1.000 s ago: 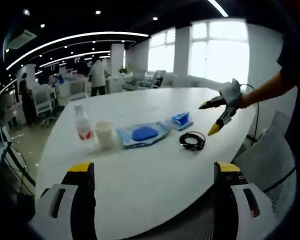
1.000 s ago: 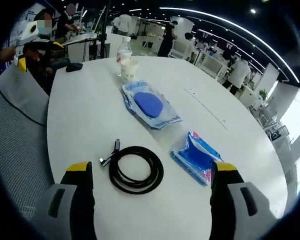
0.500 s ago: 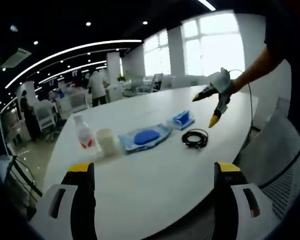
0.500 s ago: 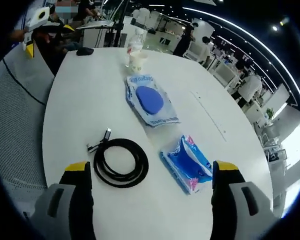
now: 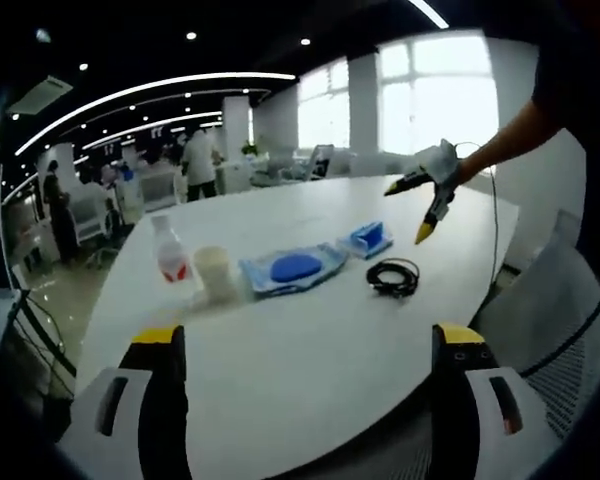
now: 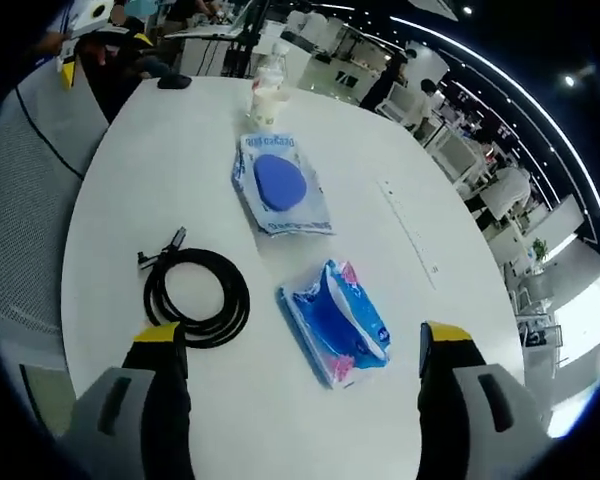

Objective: Arrange the tabletop items into an orderly group along one side of the table until the central work area is clear of visible clutter.

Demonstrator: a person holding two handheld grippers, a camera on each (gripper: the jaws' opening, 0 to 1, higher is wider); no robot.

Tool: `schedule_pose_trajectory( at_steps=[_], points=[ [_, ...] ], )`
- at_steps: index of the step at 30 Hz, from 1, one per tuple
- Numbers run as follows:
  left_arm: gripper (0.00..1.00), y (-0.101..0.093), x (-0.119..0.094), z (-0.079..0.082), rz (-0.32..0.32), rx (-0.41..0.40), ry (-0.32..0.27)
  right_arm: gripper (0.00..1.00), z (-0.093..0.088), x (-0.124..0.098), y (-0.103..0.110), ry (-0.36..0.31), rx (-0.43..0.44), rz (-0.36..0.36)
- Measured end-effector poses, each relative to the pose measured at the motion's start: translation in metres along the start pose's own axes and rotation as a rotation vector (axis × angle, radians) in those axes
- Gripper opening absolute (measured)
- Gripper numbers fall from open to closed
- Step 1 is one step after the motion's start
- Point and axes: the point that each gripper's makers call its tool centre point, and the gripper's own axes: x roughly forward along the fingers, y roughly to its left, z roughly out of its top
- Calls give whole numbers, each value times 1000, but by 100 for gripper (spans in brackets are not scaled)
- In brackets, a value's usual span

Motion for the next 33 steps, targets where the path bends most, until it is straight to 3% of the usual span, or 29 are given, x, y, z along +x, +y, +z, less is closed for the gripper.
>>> schedule_pose_trajectory(
  at_steps=[6,13,17,23,27,33],
  points=[
    [100,3,1,-3,16,9,19,94,0,-4,8,38,-54,36],
    [100,8,1,-4,43,23,22,84,-20,3,-12,75,-60,44],
    [99,8,1,-5,41,30,31,80,-18,-2,-18,90,-62,21],
    [95,8,2,-10,38,41,62,66,-19,4,-21,113,-159,23],
    [95,9,1,-7,42,38,47,59,-18,13,-20,121,-174,32],
    [93,11,1,-12,51,46,75,39,-9,37,-23,142,-250,39]
  ],
)
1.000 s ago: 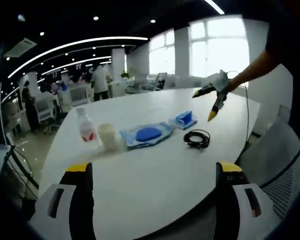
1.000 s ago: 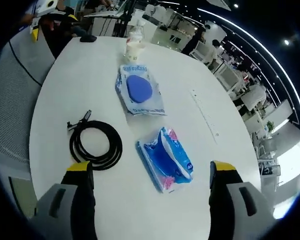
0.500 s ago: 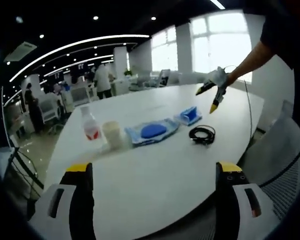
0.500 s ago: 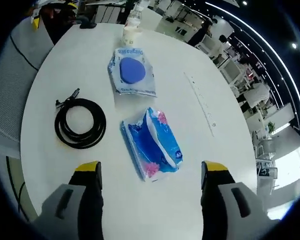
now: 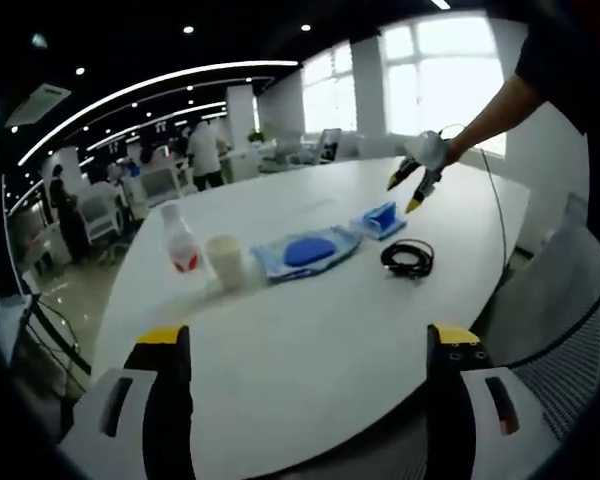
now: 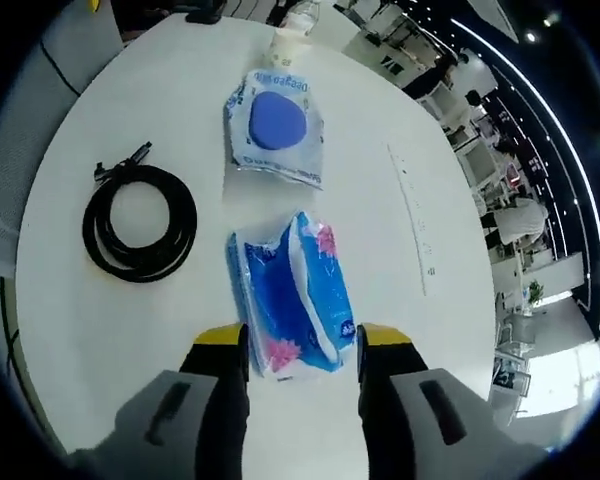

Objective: Arrange the tabletop items into an orderly group along one side of the table until the central work area is clear of visible clutter.

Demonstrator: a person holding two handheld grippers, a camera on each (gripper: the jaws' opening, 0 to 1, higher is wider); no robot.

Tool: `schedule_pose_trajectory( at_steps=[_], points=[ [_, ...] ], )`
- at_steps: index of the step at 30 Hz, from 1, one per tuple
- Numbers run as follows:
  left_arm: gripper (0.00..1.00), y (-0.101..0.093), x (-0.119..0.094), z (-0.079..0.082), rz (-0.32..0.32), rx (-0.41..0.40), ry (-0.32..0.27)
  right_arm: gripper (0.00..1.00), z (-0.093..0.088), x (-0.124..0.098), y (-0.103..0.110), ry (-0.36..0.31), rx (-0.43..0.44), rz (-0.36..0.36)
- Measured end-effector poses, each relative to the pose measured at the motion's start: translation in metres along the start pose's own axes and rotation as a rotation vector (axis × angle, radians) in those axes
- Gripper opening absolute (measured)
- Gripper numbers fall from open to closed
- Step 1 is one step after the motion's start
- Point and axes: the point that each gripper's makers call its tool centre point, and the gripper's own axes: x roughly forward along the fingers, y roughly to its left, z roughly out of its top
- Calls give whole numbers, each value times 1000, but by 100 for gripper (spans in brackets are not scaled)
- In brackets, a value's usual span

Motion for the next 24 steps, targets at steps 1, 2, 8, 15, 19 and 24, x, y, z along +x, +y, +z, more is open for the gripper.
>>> schedule_pose_trajectory(
  at_steps=[1,2,8,15,19,24],
  points=[
    [93,1,0,0,2,2,-1,38,1,7,-2,3,-13,6],
    [93,1,0,0,3,3,-1,36,3,10,-3,2,-24,10],
    [92,2,0,-1,9,0,8,29,3,37,-13,-11,-62,38],
    [92,2,1,-1,3,-7,6,18,-4,64,-11,20,-86,73],
    [92,2,0,0,5,-7,2,6,-7,70,-11,23,-83,75],
    [90,2,1,-1,2,0,8,0,-3,68,-7,25,-72,62]
  ],
)
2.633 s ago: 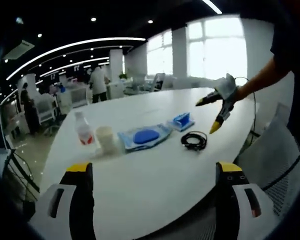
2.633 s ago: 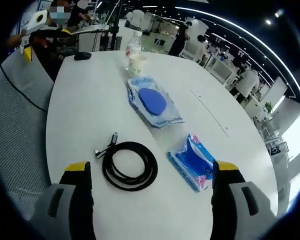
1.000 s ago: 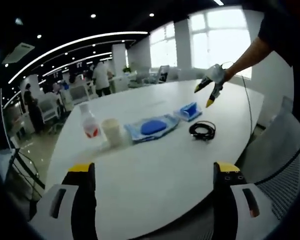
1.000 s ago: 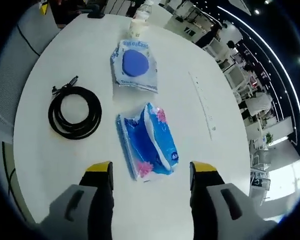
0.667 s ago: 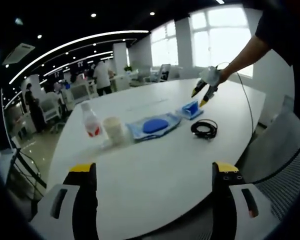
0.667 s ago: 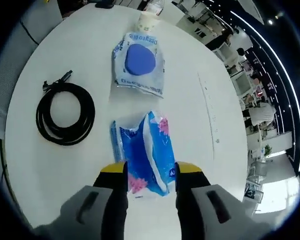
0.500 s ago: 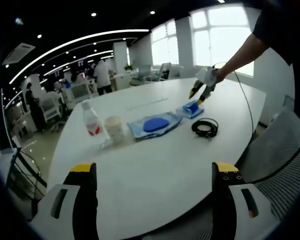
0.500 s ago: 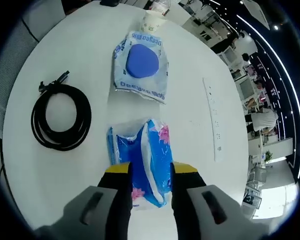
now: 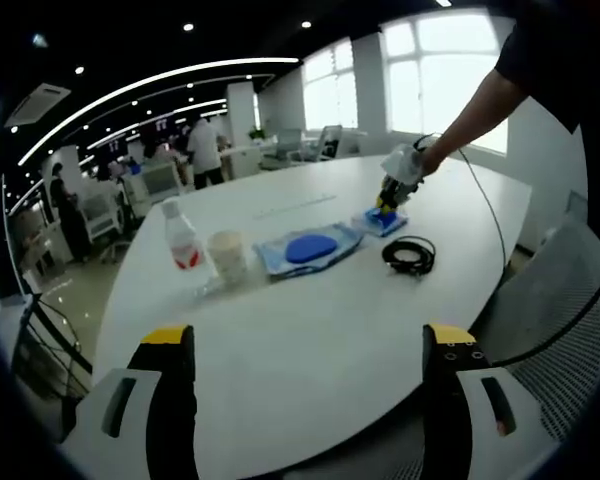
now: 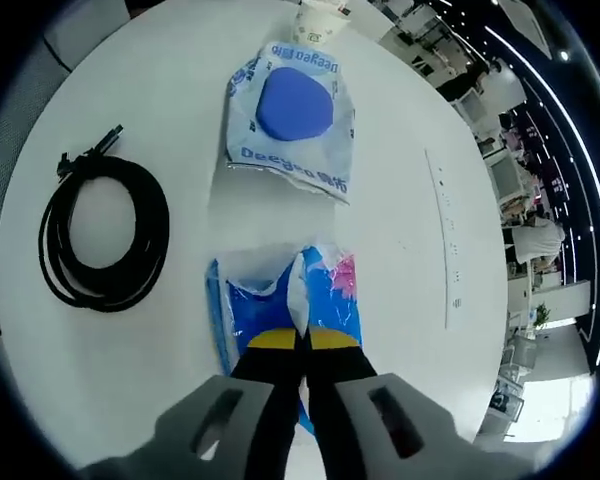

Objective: Arrange the tabletop items into an orderly group along one side of the table until the central work area is clear of visible clutter.

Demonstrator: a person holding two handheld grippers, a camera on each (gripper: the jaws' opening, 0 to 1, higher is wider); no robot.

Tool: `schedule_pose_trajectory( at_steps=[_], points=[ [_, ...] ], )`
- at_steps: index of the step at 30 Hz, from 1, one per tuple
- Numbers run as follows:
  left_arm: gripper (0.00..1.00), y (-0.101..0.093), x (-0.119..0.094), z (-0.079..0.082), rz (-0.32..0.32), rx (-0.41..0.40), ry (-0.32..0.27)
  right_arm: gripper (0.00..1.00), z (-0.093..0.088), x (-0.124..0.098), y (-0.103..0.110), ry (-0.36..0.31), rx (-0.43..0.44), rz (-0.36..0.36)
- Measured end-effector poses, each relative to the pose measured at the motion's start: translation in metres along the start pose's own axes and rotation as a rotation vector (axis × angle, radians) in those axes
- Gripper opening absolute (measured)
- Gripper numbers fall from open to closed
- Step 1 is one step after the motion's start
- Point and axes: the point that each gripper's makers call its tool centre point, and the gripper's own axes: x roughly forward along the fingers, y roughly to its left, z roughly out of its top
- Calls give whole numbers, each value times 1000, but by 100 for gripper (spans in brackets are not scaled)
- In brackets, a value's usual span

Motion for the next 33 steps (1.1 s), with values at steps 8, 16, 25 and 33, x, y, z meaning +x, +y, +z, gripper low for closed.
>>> schedule_pose_trajectory(
  at_steps=[8,16,25,33],
  points=[
    [90,-1,0,-1,-2,1,4,0,15,-7,-2,-34,74,-12],
    [88,-1,0,0,3,1,3,0,42,-20,9,-47,120,0],
    [88,1,0,1,13,-2,-5,0,34,-2,2,-19,237,9],
    [87,2,0,1,16,1,-6,0,41,-14,4,-8,351,-4]
  ],
)
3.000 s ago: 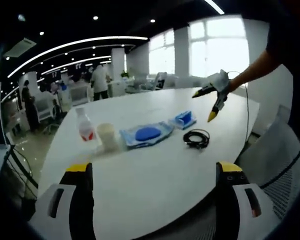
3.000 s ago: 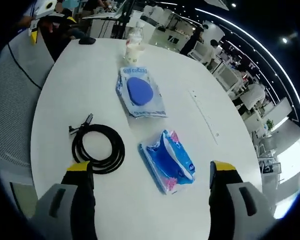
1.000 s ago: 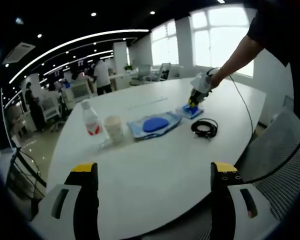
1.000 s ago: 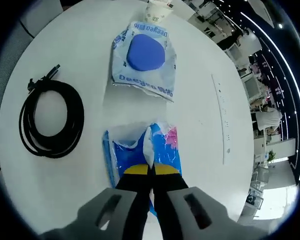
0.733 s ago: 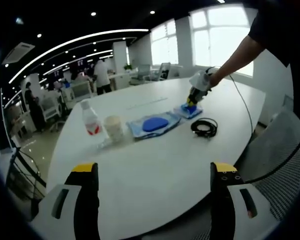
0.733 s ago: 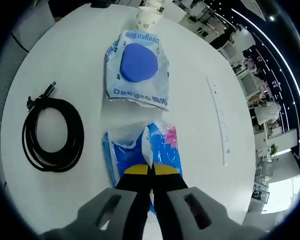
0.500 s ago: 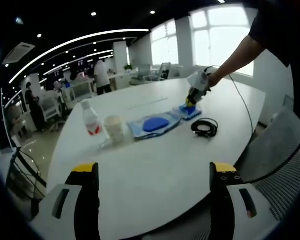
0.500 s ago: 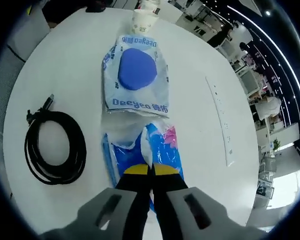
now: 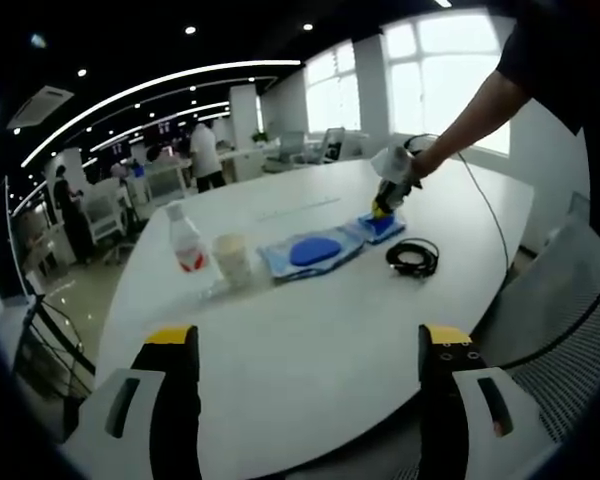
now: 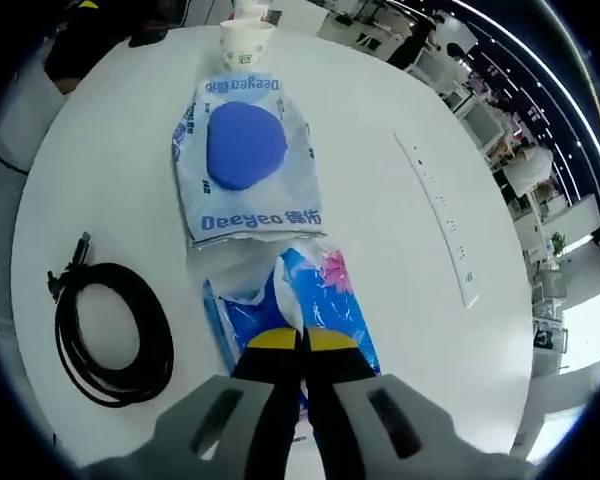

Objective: Arrange the tabletop items into an orderly group along one side of the table until the central work area is clear of visible clutter.

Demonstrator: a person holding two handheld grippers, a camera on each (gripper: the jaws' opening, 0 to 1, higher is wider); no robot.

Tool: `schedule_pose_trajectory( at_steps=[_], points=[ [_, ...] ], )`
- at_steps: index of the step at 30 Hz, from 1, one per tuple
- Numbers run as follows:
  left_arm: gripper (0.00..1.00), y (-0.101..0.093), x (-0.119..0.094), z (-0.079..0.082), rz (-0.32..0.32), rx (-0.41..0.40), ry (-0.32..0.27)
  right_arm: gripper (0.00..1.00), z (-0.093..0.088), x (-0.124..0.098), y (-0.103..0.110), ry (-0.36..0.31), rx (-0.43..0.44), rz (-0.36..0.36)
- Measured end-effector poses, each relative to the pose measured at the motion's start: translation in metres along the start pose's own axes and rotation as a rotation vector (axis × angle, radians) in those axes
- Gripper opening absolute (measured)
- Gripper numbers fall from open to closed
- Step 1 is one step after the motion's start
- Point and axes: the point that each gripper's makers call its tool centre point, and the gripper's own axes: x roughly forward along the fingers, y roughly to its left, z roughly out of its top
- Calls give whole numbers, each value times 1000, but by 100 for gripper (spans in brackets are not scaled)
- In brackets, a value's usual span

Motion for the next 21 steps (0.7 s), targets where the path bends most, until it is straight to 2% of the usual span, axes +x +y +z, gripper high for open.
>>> schedule_pose_trajectory(
  at_steps=[4,5,7,11,12,15,18,21],
  points=[
    [87,1,0,1,2,1,-2,0,4,-6,10,6,-4,13],
    [87,1,0,1,2,0,-3,0,1,2,4,7,-4,19],
    [86,1,-1,1,4,2,-4,0,0,4,4,13,22,24],
    [86,1,-1,1,3,2,-6,0,0,6,3,17,-20,22],
    [86,1,-1,2,2,3,-8,2,-2,8,0,18,-5,20],
    [86,1,-1,2,4,1,-12,16,-2,9,-4,8,31,14],
    [86,1,-1,3,3,1,-15,17,-3,7,-8,-5,26,-2],
    [87,1,-2,4,1,2,-21,27,0,1,-11,-40,51,-23]
  ],
)
